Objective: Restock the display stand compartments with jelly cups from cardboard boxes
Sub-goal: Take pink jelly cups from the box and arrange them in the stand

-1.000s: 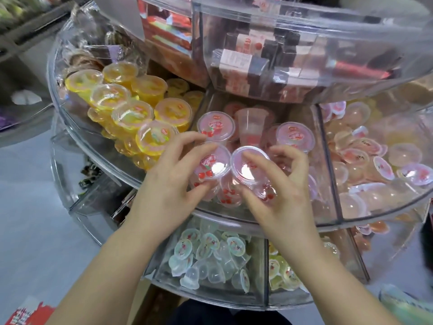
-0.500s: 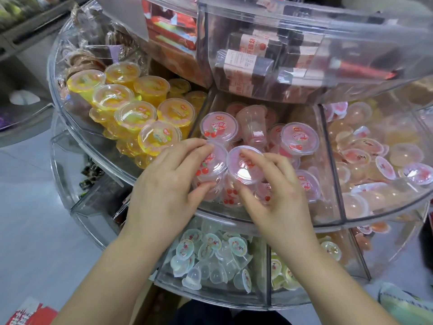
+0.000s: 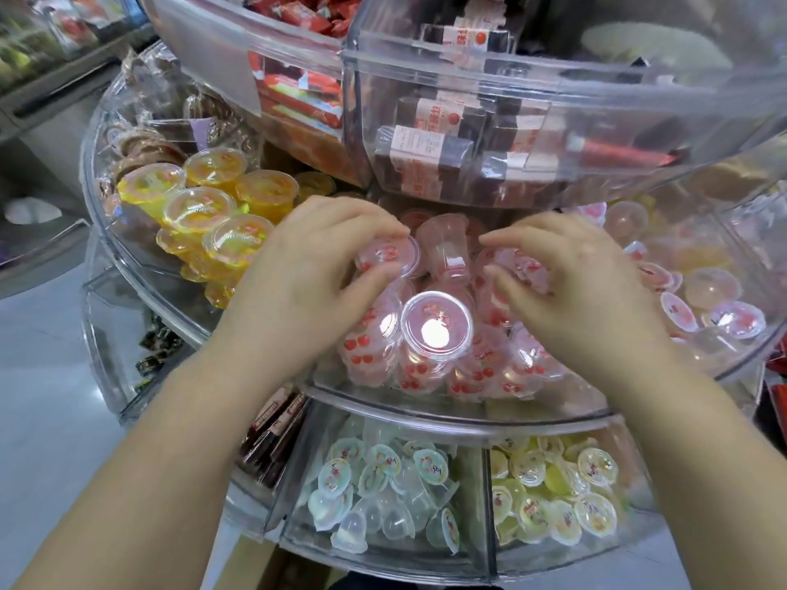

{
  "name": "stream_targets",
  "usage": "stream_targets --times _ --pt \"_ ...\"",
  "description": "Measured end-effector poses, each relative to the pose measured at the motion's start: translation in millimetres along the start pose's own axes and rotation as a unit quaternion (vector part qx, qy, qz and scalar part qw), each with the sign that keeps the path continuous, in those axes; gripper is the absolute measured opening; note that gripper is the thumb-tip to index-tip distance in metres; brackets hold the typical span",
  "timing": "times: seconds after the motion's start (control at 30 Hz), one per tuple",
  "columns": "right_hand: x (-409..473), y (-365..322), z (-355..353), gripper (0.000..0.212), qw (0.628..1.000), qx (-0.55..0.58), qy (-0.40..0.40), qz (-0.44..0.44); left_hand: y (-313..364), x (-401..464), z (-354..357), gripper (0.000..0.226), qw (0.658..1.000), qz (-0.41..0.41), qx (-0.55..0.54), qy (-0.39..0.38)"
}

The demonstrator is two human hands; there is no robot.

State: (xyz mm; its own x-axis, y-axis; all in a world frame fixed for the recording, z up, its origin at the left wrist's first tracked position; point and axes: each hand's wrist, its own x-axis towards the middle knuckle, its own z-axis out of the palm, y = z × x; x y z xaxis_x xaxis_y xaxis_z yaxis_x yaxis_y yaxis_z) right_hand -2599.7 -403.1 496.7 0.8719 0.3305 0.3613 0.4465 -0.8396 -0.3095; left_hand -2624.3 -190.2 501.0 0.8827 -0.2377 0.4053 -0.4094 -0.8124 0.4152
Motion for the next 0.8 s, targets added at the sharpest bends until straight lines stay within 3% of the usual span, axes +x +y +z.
stream_targets --times 0.17,0.3,0.4,0.57,0.8 --pt "5.2 7.1 1.1 0.033 0.998 -0.026 -0.061 0.02 8.2 42.0 12.8 0.038 0.988 -0.007 0.085 -0.13" --pt "-4.4 16.2 3.7 0.046 0.992 -0.004 -0.094 0.08 10.9 62.6 34.0 0.051 0.948 -0.022 0.209 -0.241" --pt "-8.2 21.6 7.6 0.042 0.992 0.009 -0.082 0.094 8.9 73.4 48.0 0.058 0.918 -0.046 0.273 -0.284" --pt "-9.6 29.4 10.9 0.038 0.993 0.05 -0.056 0.089 10.5 79.4 64.4 0.046 0.913 -0.061 0.283 -0.288" --pt "-11.9 36.4 17.2 0.04 0.995 0.072 -0.035 0.067 10.4 74.9 60.3 0.024 0.969 -0.048 0.197 -0.143"
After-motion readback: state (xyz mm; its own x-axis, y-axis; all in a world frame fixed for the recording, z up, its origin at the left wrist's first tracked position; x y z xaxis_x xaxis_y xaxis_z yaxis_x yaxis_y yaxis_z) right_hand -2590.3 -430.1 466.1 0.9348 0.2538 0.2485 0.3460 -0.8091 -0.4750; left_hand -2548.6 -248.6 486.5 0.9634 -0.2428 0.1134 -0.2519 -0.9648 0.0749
